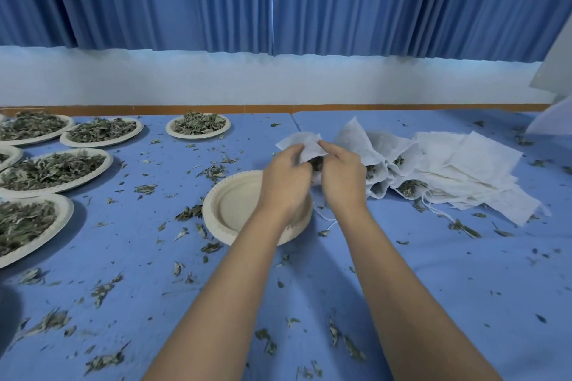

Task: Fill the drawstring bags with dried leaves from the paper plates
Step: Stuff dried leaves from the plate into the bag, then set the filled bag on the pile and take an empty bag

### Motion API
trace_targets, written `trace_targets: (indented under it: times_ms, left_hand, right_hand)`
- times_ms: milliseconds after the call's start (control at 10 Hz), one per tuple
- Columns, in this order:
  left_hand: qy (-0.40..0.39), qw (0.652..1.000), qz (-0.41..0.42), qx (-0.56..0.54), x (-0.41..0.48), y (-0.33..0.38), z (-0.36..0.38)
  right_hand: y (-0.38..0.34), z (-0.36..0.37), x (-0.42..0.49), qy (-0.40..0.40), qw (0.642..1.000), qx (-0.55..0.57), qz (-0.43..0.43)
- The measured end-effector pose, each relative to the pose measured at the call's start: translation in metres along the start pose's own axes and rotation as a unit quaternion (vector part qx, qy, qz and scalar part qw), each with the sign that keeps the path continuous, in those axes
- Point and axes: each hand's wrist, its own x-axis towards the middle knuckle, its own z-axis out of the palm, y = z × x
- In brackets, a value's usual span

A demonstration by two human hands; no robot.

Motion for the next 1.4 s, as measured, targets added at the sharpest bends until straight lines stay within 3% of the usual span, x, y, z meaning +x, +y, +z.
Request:
trace_targets:
  times_ms: [100, 200, 300, 400, 500, 600, 800, 900, 1000, 1100, 1200, 1300, 1400]
  left_hand:
    - [-0.054, 0.994, -0.082, -0.046, 0.007, 0.008, 0.021]
    - [-0.048, 0.991, -0.107, -0.058, 0.012, 0.012, 0.037]
    - [0.05, 0.975, -0.166, -0.141, 0.027, -0.002, 0.045]
    - [0.07, 0.973, -0.167, -0.14, 0.031, -0.006, 0.042]
    - [-0.008, 0.963, -0.215, -0.16, 0.028, 0.002, 0.047]
    - [-0.04, 0.961, -0.214, -0.168, 0.03, 0.003, 0.057]
    - [-0.069, 0.951, -0.209, -0.218, 0.035, 0.009, 0.052]
    - [-0.083, 0.958, -0.196, -0.194, 0.03, 0.013, 0.048]
    - [-0.063, 0.983, -0.122, -0.121, 0.021, 0.008, 0.046]
    - [-0.026, 0.994, -0.012, -0.109, 0.013, 0.006, 0.05]
    - [0.024, 0.993, 0.049, -0.101, 0.006, 0.017, 0.057]
    - [0.044, 0.987, 0.125, -0.096, 0.0, 0.031, 0.071]
    - [0.037, 0.981, 0.147, -0.119, -0.007, 0.039, 0.089]
  right_hand:
    - [0.005, -0.006, 0.008, 0.008, 0.998, -0.014, 0.055]
    - [0.009, -0.009, 0.007, -0.013, 0.996, -0.07, 0.054]
    - [0.026, -0.011, 0.012, -0.013, 0.993, -0.119, 0.01]
    - [0.037, -0.011, 0.011, -0.003, 0.985, -0.173, -0.018]
    - [0.04, -0.009, 0.01, 0.004, 0.985, -0.165, -0.05]
    - [0.04, -0.007, 0.009, -0.007, 0.971, -0.217, -0.097]
    - [0.044, -0.005, 0.012, -0.015, 0.98, -0.177, -0.093]
    - [0.042, -0.004, 0.009, 0.027, 0.977, -0.197, -0.071]
    - [0.037, -0.007, 0.003, 0.115, 0.935, -0.319, -0.104]
    - [0.032, -0.009, 0.0, 0.161, 0.926, -0.31, -0.145]
    - [0.029, -0.016, 0.003, 0.213, 0.964, -0.118, -0.106]
    - [0.03, -0.043, 0.015, 0.31, 0.947, 0.028, -0.087]
    - [0.047, -0.089, 0.041, 0.35, 0.935, -0.051, -0.032]
